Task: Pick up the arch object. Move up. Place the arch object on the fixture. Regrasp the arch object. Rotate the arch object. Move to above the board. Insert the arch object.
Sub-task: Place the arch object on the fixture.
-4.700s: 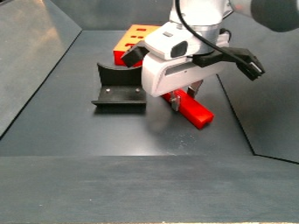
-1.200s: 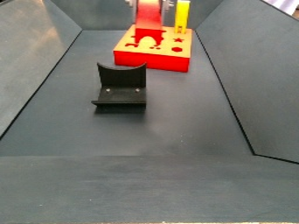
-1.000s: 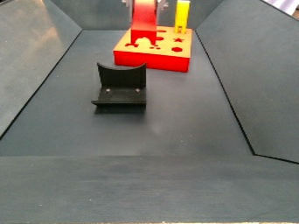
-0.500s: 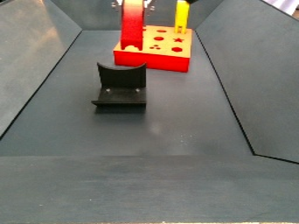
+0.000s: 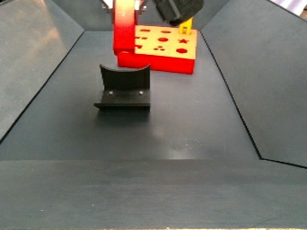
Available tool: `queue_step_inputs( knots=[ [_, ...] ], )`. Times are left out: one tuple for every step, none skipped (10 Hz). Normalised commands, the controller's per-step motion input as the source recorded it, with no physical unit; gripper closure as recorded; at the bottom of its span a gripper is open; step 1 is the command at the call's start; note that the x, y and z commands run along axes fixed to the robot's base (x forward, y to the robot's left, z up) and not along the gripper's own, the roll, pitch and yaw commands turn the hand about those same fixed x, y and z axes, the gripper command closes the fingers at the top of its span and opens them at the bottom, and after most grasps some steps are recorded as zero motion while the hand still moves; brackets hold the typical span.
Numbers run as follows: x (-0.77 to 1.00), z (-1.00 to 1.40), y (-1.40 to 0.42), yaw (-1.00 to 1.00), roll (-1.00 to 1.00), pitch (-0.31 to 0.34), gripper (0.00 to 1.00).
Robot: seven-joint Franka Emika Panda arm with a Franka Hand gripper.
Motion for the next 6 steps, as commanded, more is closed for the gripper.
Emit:
queue_step_inputs(
  knots=[
    [0.11,-0.02,0.05,-0.13,-0.47,0.074,1.00],
    [0.07,-0.01,0.04,-0.13,-0.30,0.048,1.00],
    [0.06,0.00,0.03,-0.11,-0.21,0.020,1.00],
    [0.12,-1.00,0.13,0.00,-1.00,0.220,1.00],
    [0.13,-1.00,0.14,-0.02,-1.00,0.218,1.00],
    [0.14,-1.00,0.14,-0.07,-0.94,0.244,1.00]
  ],
)
